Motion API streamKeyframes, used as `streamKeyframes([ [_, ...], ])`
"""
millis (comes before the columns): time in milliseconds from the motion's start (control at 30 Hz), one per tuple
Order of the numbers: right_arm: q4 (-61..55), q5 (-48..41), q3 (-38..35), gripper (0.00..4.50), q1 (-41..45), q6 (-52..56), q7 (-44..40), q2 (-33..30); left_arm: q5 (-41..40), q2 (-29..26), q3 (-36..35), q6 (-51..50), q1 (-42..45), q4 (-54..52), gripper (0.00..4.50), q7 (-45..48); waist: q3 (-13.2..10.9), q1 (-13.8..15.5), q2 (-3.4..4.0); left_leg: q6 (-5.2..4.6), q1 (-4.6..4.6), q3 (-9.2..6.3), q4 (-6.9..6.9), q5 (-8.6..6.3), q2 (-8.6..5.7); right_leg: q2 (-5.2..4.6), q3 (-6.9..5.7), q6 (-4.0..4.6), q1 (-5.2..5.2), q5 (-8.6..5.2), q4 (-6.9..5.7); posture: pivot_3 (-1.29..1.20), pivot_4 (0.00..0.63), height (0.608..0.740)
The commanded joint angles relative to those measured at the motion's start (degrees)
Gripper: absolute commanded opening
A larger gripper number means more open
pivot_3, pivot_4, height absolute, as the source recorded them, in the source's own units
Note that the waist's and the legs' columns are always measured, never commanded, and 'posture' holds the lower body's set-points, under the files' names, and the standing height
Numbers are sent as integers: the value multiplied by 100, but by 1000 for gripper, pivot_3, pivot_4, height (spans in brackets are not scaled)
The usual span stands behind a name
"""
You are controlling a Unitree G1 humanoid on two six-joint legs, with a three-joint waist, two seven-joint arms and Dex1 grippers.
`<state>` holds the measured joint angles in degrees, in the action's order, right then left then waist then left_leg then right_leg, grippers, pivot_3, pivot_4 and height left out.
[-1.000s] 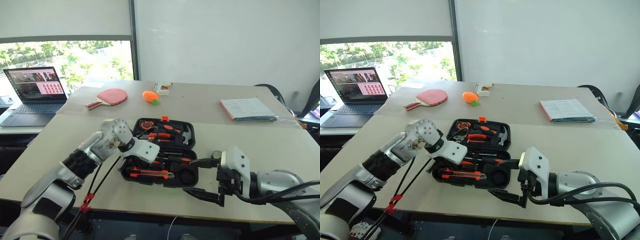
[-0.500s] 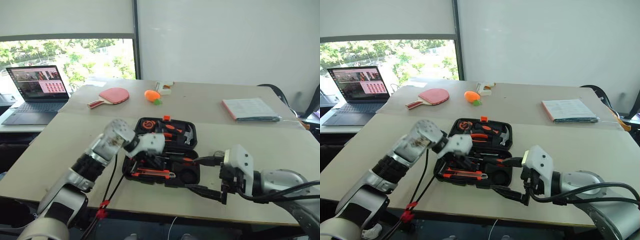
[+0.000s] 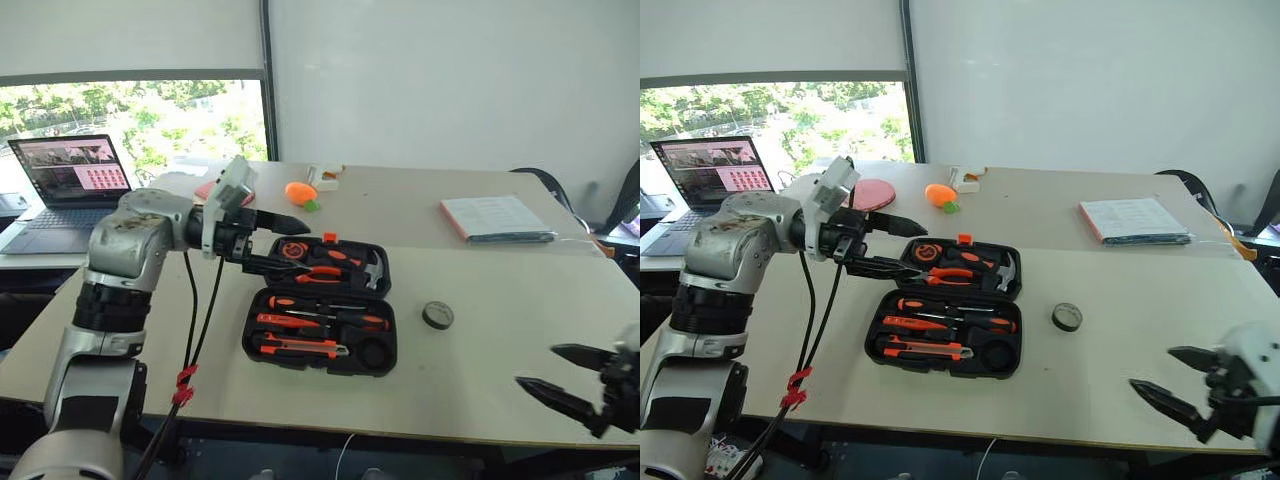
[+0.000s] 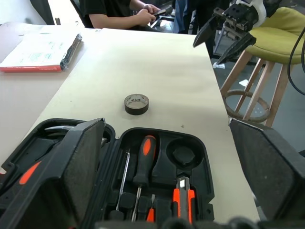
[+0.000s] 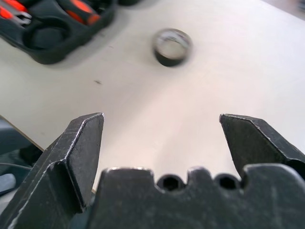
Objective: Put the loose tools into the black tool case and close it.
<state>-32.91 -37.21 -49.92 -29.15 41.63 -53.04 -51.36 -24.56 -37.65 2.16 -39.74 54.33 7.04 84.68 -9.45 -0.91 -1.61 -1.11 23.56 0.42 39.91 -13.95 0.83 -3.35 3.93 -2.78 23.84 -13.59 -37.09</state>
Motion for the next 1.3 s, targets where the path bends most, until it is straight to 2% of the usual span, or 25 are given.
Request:
streamKeyframes([
  [33, 164, 10, 230, 4500, 551, -127, -122, -465, -100, -81, -100, 318, 18, -295, 4441, -110, 0, -37, 0, 1, -8, 5, -1, 0, 2, 1, 10, -15, -1, -9, -1, 0, 150, 737],
  [133, 531, 135, 1191, 4500, 1485, -206, -80, -916, 75, -74, -64, 788, 40, -131, 4441, -224, -1, -102, -1, 1, -19, 15, -3, 2, 4, 5, 14, -16, -8, -10, -1, 0, 150, 737],
  [200, 912, 376, 2303, 4500, 2517, -218, -42, -1160, 194, 23, -84, 1149, 101, 133, 4441, -416, -2, -102, 1, 1, -31, 28, -8, 2, 4, 6, 14, -13, -18, -10, -1, 0, 150, 737],
  [267, 1339, 712, 3321, 4500, 3516, -146, -19, -1175, 211, 131, -123, 1339, 217, 395, 4441, -566, -4, -121, 0, 1, -38, 38, -12, 1, 4, 8, 11, 4, -26, -5, 1, 0, 150, 737],
  [400, 2348, 1421, 4819, 4500, 5003, -72, -168, -940, 52, 191, -139, 1264, 330, 566, 4441, -496, -5, -89, -2, 1, -5, 38, -11, 2, 1, 5, 6, 13, 8, 1, -3, 0, 150, 737],
  [533, 3390, 2054, 5725, 4500, 5835, -369, -487, -724, -221, -29, -126, 837, 221, 231, 4441, -203, -6, -46, 1, -2, 38, 41, -9, 0, -2, -2, 3, 10, 51, 4, -3, 0, 150, 737],
  [633, 3938, 2307, 6079, 4500, 6246, -594, -753, -513, -438, -245, -140, 482, 131, -36, 4441, -50, -6, -26, 1, -5, 64, 41, -8, -2, -1, -4, 2, 10, 71, 5, 1, 0, 150, 737],
  [733, 4355, 2554, 6351, 3814, 6483, -811, -978, -301, -421, -435, -185, 460, -68, -290, 4500, -169, -6, -11, 2, -6, 65, 37, -7, -2, -2, -6, 1, 9, 73, 5, 4, 0, 150, 737],
  [800, 4513, 2669, 6451, 3086, 6502, -918, -1094, -213, -427, -499, -220, 434, -165, -422, 4500, -241, -7, 3, 1, -6, 62, 37, -6, -2, -2, -6, 1, 10, 72, 5, 2, 0, 150, 737],
  [867, 4623, 2775, 6512, 2592, 6468, -1066, -1163, -150, -441, -532, -241, 416, -221, -513, 4500, -304, -7, 13, 1, -5, 61, 36, -7, -2, -1, -5, -6, 11, 69, 5, -1, 0, 150, 737],
  [1033, 4884, 2998, 6544, 684, 6447, -1325, -1230, -28, -502, -579, -245, 416, -278, -606, 4500, -435, -6, 6, 2, -2, 55, 37, -1, 0, -2, -5, -6, 12, 63, 9, -5, 0, 150, 737],
  [1100, 4923, 3049, 6504, 103, 6431, -1402, -1230, -23, -505, -599, -220, 453, -298, -621, 4500, -430, -6, 2, 2, -2, 48, 37, -3, 0, 0, -3, -5, 12, 57, 9, -5, 0, 150, 737],
  [1200, 4679, 2995, 6389, 42, 6344, -1455, -1352, -118, -528, -609, -180, 496, -314, -639, 4500, -412, -6, 0, 2, -2, 46, 37, -3, 0, 0, -3, -5, 13, 55, 10, -5, 0, 150, 737],
  [1300, 3923, 2688, 6166, 42, 6298, -1192, -1589, -238, -482, -616, -74, 610, -295, -657, 4500, -302, -7, 6, 2, -2, 47, 37, -3, 0, -1, -3, -6, 13, 56, 9, -5, 0, 150, 737],
])
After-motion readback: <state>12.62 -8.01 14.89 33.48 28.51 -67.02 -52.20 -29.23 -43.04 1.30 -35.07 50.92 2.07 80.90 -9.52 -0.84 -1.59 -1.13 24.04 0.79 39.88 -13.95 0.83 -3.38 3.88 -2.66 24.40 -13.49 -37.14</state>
